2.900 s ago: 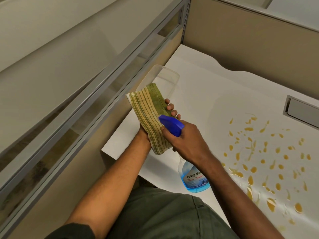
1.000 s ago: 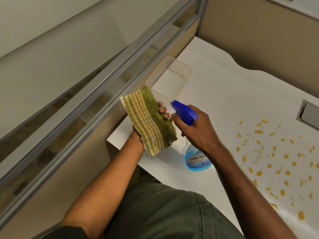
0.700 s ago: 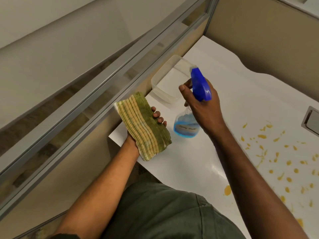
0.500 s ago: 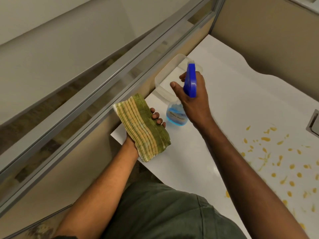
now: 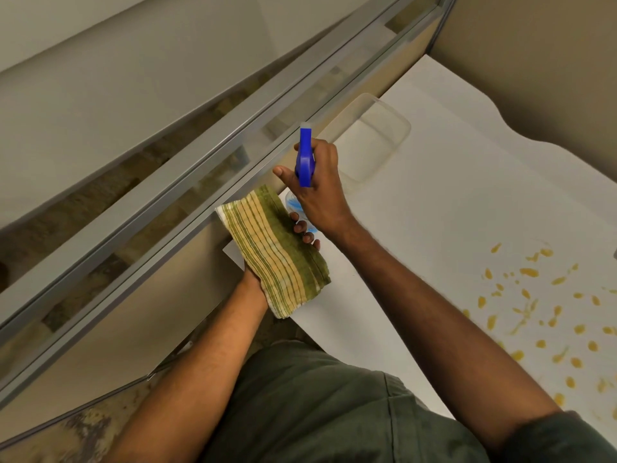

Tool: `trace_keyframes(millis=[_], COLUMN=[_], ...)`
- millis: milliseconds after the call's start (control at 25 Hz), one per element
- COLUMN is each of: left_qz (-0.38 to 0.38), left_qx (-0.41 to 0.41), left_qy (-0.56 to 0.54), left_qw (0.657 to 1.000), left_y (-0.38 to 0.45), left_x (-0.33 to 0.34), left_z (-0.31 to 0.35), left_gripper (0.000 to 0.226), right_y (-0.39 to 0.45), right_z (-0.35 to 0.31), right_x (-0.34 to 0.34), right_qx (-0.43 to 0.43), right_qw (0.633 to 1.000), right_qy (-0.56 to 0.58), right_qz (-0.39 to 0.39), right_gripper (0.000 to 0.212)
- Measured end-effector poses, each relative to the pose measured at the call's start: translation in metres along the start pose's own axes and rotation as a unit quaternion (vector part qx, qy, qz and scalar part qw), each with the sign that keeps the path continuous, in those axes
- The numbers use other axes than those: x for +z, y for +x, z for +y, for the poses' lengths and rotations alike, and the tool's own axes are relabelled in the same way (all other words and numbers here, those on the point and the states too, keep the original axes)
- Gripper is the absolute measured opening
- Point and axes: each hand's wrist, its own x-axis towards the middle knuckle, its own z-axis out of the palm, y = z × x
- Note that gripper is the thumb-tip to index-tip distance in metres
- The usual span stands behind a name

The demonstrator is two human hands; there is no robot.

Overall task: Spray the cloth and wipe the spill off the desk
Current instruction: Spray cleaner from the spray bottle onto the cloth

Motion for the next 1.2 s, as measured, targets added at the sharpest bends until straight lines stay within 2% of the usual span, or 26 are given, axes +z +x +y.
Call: trace_keyframes(millis=[40,80,160,240,360,560,720,920,1080,1200], left_qz=[-0.056,-0.06,0.036,0.029,0.103,0.089,0.029,0.036,0.047,0.03], left_qx=[0.003,0.032,0.01,0.02,0.022,0.018,-0.001,-0.03,-0.077,-0.109], left_qy=[-0.01,0.016,0.058,0.061,0.09,0.085,0.069,0.093,0.113,0.138], left_qw=[0.998,0.998,0.998,0.997,0.99,0.992,0.997,0.995,0.989,0.984], left_y=[-0.004,-0.007,-0.006,-0.007,-0.005,-0.01,-0.015,-0.022,-0.026,-0.023], left_x=[0.0,0.003,-0.006,-0.009,-0.006,-0.003,-0.012,-0.02,-0.005,0.015], left_z=[-0.001,-0.001,-0.001,0.0,-0.002,-0.009,-0.019,-0.052,-0.092,-0.126], left_gripper=[0.098,0.102,0.092,0.086,0.075,0.065,0.065,0.056,0.054,0.057], right_y=[0.0,0.0,0.001,0.0,-0.006,-0.03,-0.082,-0.16,-0.218,-0.253], right_z=[-0.001,-0.002,-0.003,-0.001,-0.001,0.002,0.026,0.044,0.057,0.066], right_x=[0.002,0.002,0.001,-0.003,-0.008,-0.036,-0.073,-0.097,-0.102,-0.111], right_qx=[-0.001,-0.001,0.003,0.01,0.029,0.028,0.075,0.206,0.265,0.325], right_qw=[1.0,1.0,1.0,1.0,0.999,0.999,0.996,0.971,0.954,0.929], right_qy=[-0.003,-0.008,-0.016,-0.021,-0.03,-0.02,-0.026,0.042,0.076,0.132], right_qz=[-0.001,-0.001,-0.003,-0.01,-0.033,-0.041,0.029,0.11,0.12,0.121], right_gripper=[0.056,0.056,0.059,0.062,0.071,0.085,0.075,0.055,0.047,0.049])
